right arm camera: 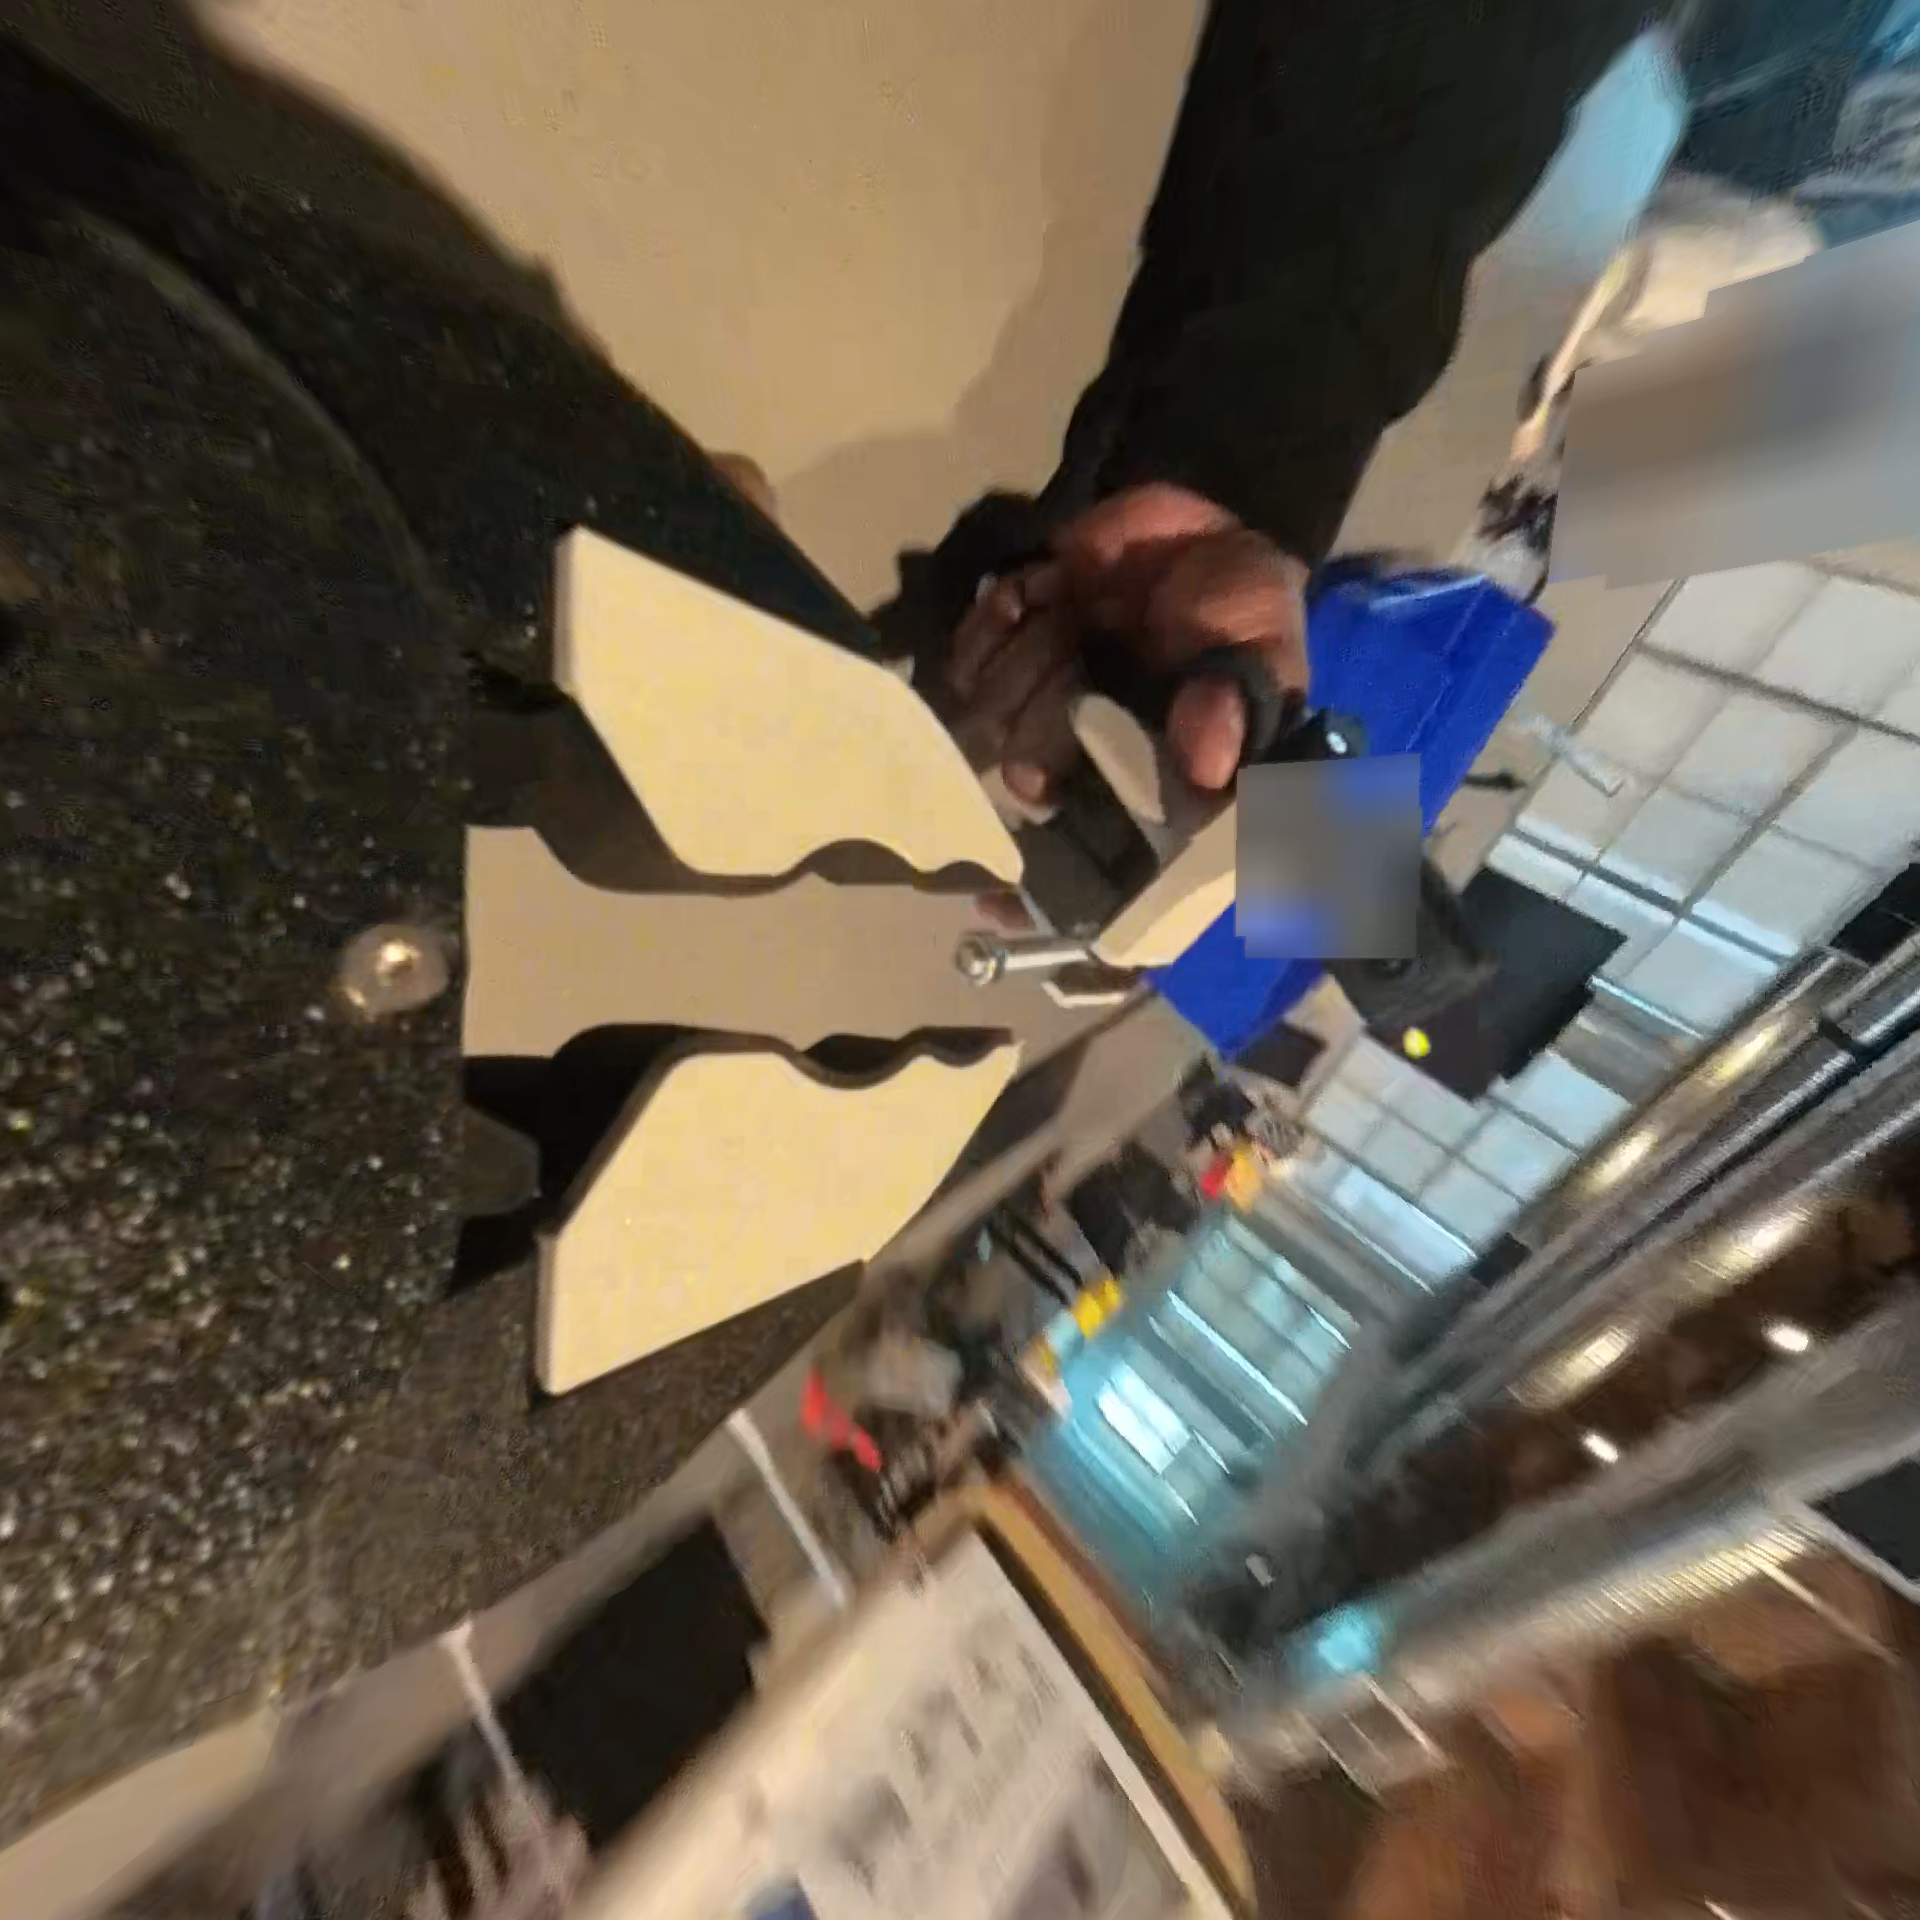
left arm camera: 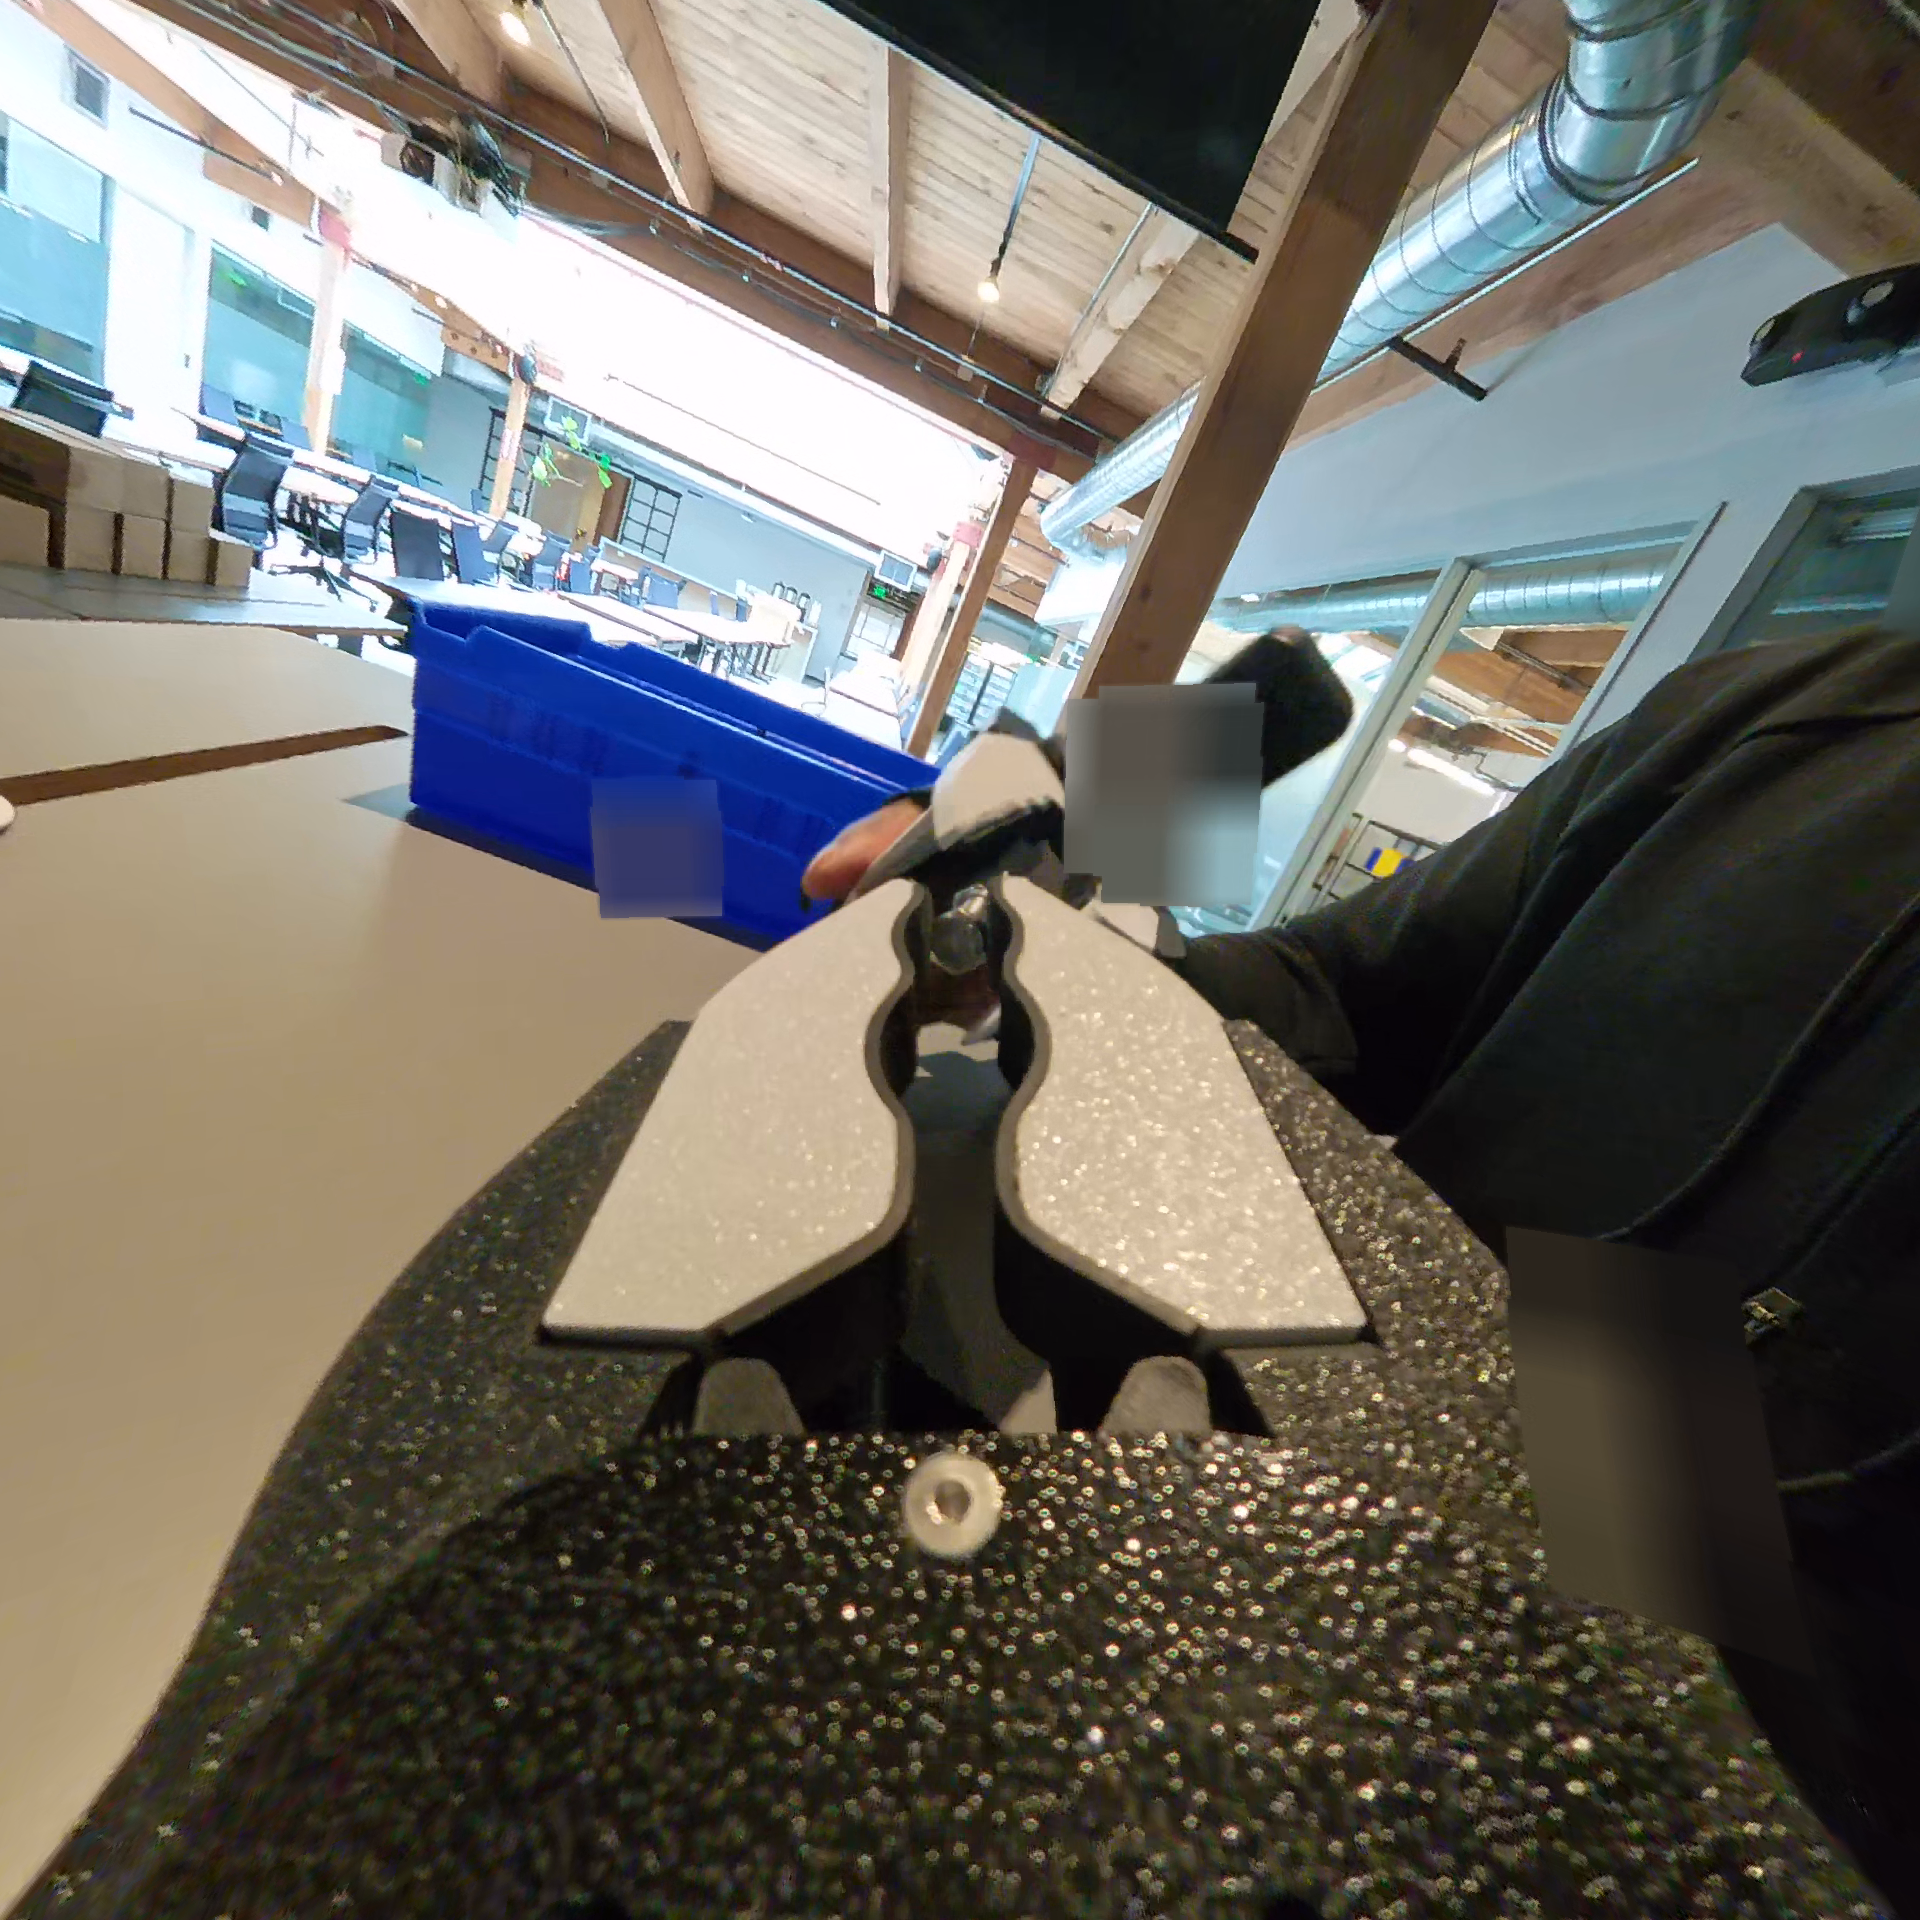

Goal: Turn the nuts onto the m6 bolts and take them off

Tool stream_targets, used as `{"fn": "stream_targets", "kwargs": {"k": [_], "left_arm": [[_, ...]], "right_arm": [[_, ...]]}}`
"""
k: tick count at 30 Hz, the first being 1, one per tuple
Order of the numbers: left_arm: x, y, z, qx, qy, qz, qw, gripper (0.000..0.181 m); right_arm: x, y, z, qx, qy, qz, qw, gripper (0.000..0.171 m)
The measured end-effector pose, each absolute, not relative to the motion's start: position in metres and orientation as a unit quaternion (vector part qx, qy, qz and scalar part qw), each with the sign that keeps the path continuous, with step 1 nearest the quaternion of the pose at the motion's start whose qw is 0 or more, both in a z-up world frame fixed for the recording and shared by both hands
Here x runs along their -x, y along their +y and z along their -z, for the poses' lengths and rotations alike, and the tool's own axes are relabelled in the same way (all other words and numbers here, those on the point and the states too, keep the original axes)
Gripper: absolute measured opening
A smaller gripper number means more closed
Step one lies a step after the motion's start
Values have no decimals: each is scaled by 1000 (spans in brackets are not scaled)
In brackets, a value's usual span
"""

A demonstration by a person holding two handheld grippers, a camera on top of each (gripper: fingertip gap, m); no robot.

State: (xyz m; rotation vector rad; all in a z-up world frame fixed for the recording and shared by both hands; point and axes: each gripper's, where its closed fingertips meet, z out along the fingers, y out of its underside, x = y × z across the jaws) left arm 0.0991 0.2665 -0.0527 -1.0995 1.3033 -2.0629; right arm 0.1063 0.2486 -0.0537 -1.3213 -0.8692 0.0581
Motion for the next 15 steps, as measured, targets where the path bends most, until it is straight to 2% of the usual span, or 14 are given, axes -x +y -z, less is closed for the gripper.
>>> {"fn": "stream_targets", "kwargs": {"k": [2,7,10,12,15], "left_arm": [[-98,269,50,397,467,754,236,10],[-98,266,52,395,480,746,238,10],[-100,264,54,396,486,741,239,10],[-100,263,56,400,489,739,234,10],[-102,262,61,414,491,737,212,10]], "right_arm": [[-106,251,55,623,-356,-100,690,29],[-104,256,59,661,-296,-186,664,25],[-101,256,65,672,-304,-194,646,10],[-102,255,68,657,-343,-125,660,10],[-105,255,71,579,-443,95,678,10]]}}
